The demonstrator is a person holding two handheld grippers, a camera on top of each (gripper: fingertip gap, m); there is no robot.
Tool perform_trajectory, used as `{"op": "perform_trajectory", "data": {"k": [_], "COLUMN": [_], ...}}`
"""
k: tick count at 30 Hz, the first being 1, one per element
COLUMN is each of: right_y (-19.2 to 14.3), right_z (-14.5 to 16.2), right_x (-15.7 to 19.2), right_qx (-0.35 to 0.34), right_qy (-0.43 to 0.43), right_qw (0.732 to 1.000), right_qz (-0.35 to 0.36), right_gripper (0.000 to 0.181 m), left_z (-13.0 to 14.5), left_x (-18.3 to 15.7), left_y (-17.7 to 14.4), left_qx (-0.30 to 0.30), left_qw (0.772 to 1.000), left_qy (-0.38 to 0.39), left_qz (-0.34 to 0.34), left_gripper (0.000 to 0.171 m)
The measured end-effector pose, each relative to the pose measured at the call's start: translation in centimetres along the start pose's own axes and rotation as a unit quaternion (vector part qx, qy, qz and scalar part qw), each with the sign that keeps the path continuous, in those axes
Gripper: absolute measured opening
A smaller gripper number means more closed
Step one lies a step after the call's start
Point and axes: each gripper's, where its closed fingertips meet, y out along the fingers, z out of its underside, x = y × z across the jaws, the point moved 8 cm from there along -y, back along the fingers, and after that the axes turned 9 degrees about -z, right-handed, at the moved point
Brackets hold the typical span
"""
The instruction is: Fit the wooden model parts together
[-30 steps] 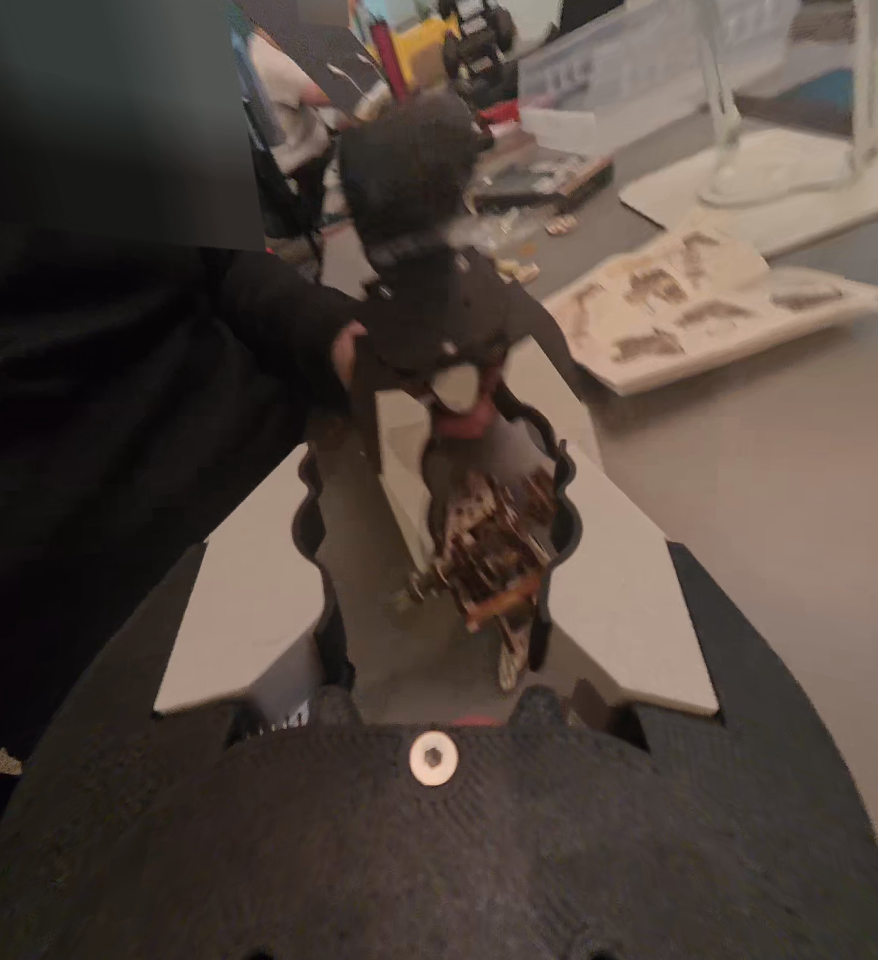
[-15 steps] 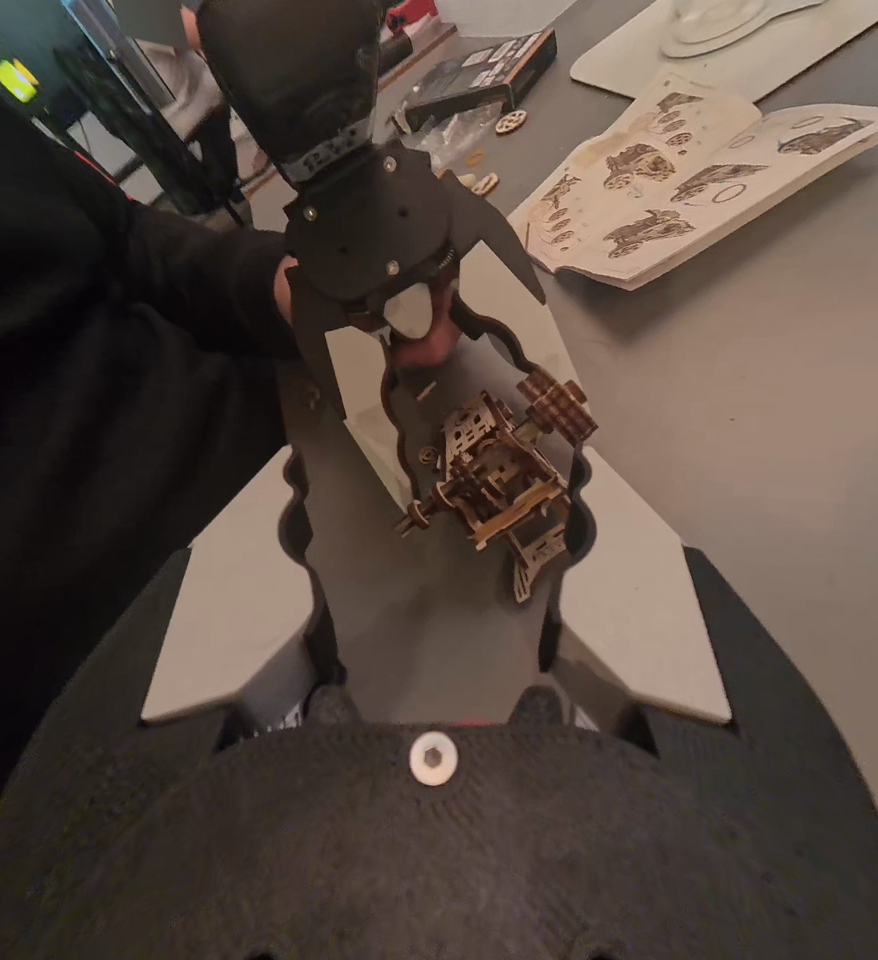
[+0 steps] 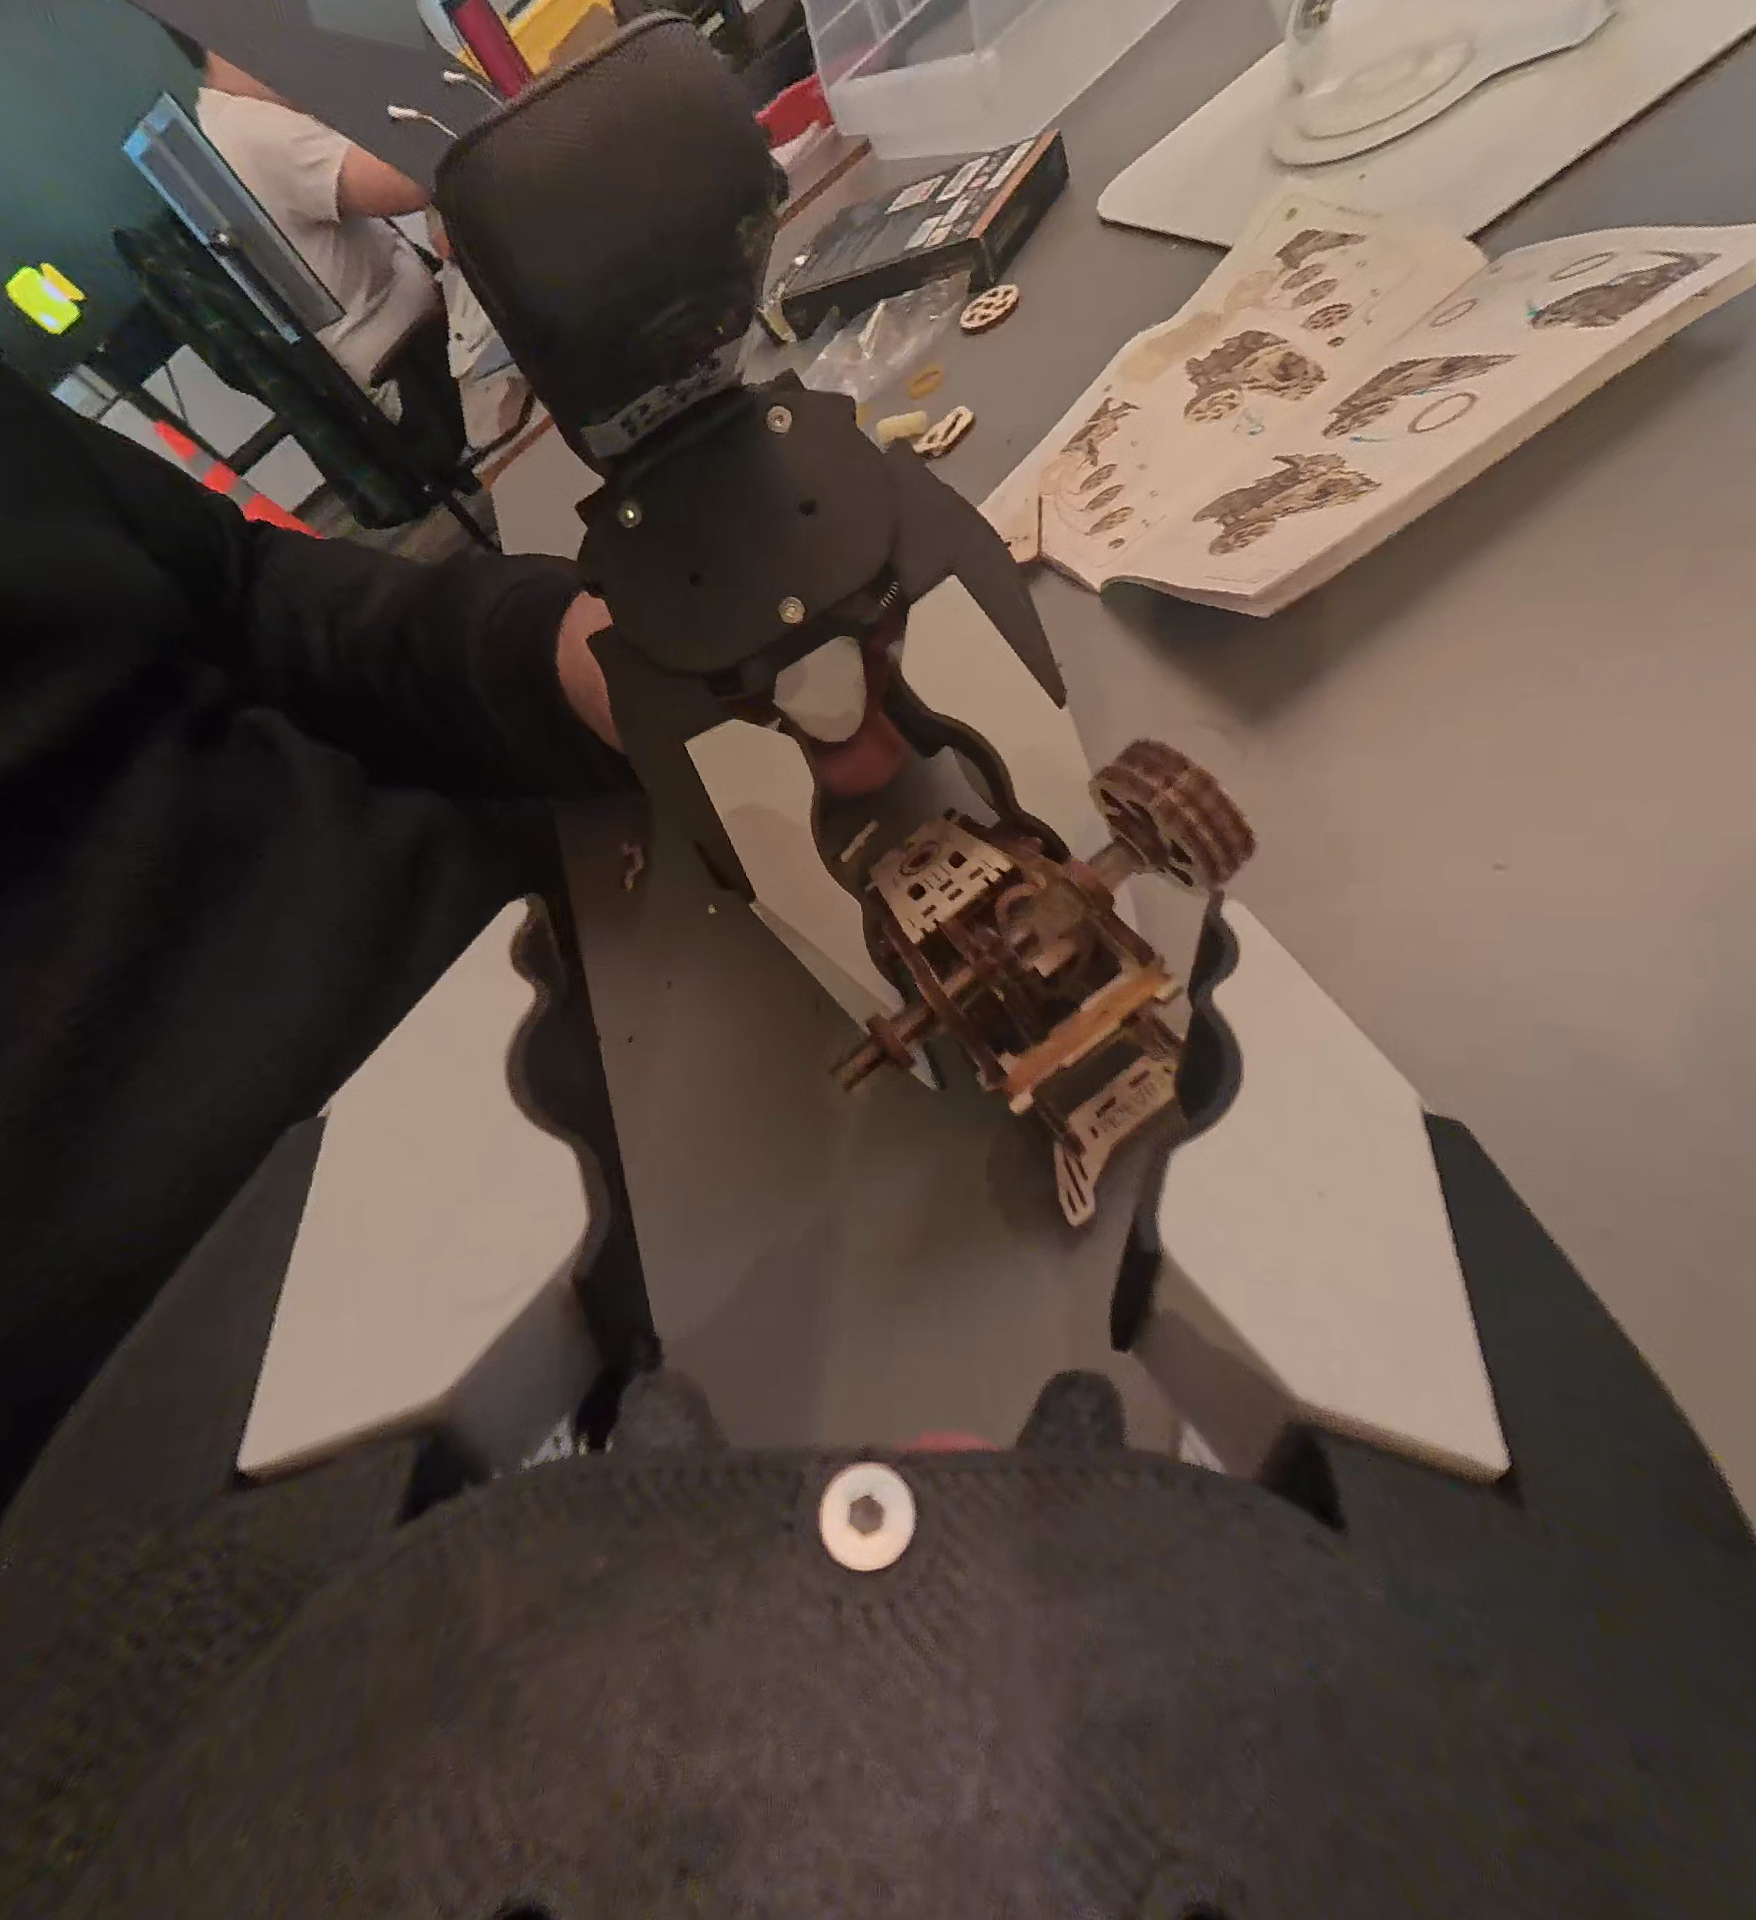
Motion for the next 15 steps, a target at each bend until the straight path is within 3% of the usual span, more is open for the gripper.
{"op": "perform_trajectory", "data": {"k": [4, 7, 8, 10, 12, 15], "right_y": [0.7, 0.7, 0.5, -0.3, -0.4, 0.2], "right_z": [-0.8, -2.0, -2.0, -1.6, -1.0, -0.9], "right_x": [0.7, 3.1, 2.7, 0.7, 0.0, 0.5], "right_qx": [-0.007, -0.04, -0.031, -0.029, -0.039, -0.042], "right_qy": [-0.015, -0.062, -0.063, -0.034, 0.011, 0.011], "right_qw": [1.0, 0.994, 0.996, 0.998, 0.999, 0.999], "right_qz": [-0.007, -0.08, -0.048, 0.042, 0.034, 0.024], "right_gripper": [0.121, 0.104, 0.105, 0.124, 0.126, 0.133], "left_z": [-0.1, -0.2, -0.3, -0.4, -0.6, -1.1], "left_x": [0.0, -0.1, -0.2, -0.2, -0.2, -0.5], "left_y": [0.2, 0.3, 0.3, 0.3, 0.2, 0.3], "left_qx": [0.001, 0.002, -0.001, -0.009, -0.011, -0.007], "left_qw": [1.0, 0.999, 0.999, 0.999, 0.996, 0.99], "left_qy": [0.009, 0.02, 0.024, 0.025, 0.048, 0.096], "left_qz": [-0.018, -0.024, -0.03, -0.038, -0.068, -0.105], "left_gripper": [0.05, 0.05, 0.05, 0.05, 0.05, 0.05]}}
